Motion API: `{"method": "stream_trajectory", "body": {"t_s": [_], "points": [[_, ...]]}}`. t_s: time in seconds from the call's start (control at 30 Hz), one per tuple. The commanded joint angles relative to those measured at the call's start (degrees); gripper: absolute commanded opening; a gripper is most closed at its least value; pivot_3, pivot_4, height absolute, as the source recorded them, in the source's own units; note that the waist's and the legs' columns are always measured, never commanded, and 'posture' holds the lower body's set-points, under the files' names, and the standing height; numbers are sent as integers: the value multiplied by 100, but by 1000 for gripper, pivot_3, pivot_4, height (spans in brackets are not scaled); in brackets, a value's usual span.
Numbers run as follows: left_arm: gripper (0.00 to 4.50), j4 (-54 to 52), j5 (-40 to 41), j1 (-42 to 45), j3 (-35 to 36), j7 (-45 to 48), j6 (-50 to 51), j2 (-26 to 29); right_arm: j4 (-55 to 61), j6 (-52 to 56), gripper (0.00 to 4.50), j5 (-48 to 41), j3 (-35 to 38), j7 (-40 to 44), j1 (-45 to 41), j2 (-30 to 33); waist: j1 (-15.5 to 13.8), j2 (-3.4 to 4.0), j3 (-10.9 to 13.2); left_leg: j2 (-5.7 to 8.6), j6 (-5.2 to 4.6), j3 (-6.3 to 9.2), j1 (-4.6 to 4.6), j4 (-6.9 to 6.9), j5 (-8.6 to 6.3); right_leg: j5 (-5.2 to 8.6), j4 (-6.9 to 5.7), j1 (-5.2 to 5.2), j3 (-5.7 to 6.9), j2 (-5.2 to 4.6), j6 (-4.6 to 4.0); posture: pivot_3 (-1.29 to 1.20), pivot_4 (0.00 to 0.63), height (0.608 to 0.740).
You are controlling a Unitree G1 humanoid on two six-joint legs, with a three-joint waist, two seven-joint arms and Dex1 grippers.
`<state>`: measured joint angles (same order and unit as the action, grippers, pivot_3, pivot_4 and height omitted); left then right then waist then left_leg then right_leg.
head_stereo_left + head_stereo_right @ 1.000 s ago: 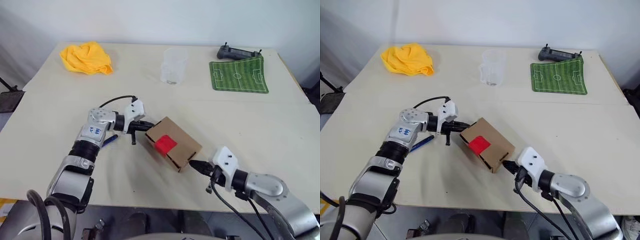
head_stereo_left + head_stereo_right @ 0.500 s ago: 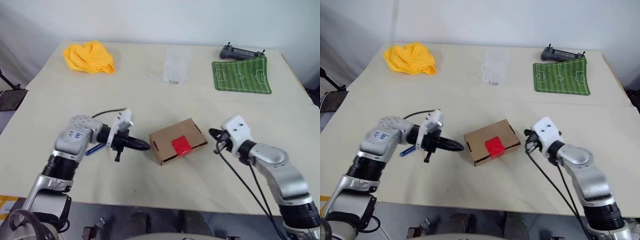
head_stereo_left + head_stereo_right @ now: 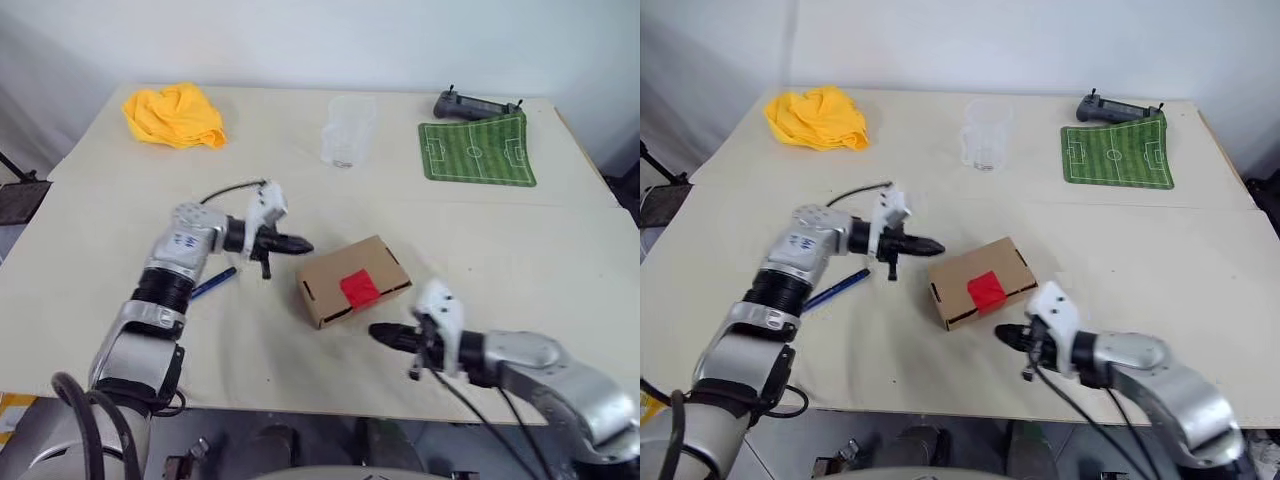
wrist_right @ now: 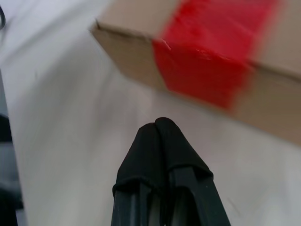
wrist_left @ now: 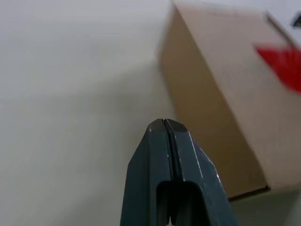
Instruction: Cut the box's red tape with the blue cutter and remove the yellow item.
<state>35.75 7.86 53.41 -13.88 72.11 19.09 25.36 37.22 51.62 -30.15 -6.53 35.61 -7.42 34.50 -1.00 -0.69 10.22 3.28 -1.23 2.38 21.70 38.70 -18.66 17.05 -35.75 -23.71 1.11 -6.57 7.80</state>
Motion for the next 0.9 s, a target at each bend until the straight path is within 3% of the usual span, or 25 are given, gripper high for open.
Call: {"method": "stream_trajectory", "body": {"t_s": [0.03, 0.2, 0.47, 0.73, 0.9], "points": [[0, -504, -29, -95, -277, 593, 383, 191, -193, 147, 39, 267, -49, -563, -434, -265, 19, 0, 0, 0, -1, 2, 5, 5, -1, 0, -4, -4, -1, 0, 0, 0, 150, 740], [0, -1165, 131, -423, -298, 787, 889, 392, -648, 138, 39, 446, -27, -757, -1045, -430, 64, 4, -2, -1, 2, 10, 6, 5, -2, 2, -10, -9, -3, 2, -3, 0, 150, 740], [0, -2243, 335, -880, -176, 533, 1744, 346, -1462, -466, 39, 821, -120, -140, -1489, -69, -22, 4, -2, 4, -3, 22, 41, 26, -5, 1, -12, -27, -3, 1, -3, 0, 150, 740], [0, -2627, 444, -1095, -99, 261, 2024, 352, -1762, -759, 39, 1019, -137, 229, -1550, 71, -19, 4, -2, 3, -2, 19, 48, 28, -5, 1, -16, -36, 0, 3, -3, 0, 150, 740], [0, -2878, 1043, -1175, 533, 473, 1988, 616, -1465, -741, 39, 709, 406, 633, -1322, 458, -26, 4, -1, 3, -2, 20, 51, 29, -5, 1, -16, -39, 1, 2, -3, 0, 150, 740]]}}
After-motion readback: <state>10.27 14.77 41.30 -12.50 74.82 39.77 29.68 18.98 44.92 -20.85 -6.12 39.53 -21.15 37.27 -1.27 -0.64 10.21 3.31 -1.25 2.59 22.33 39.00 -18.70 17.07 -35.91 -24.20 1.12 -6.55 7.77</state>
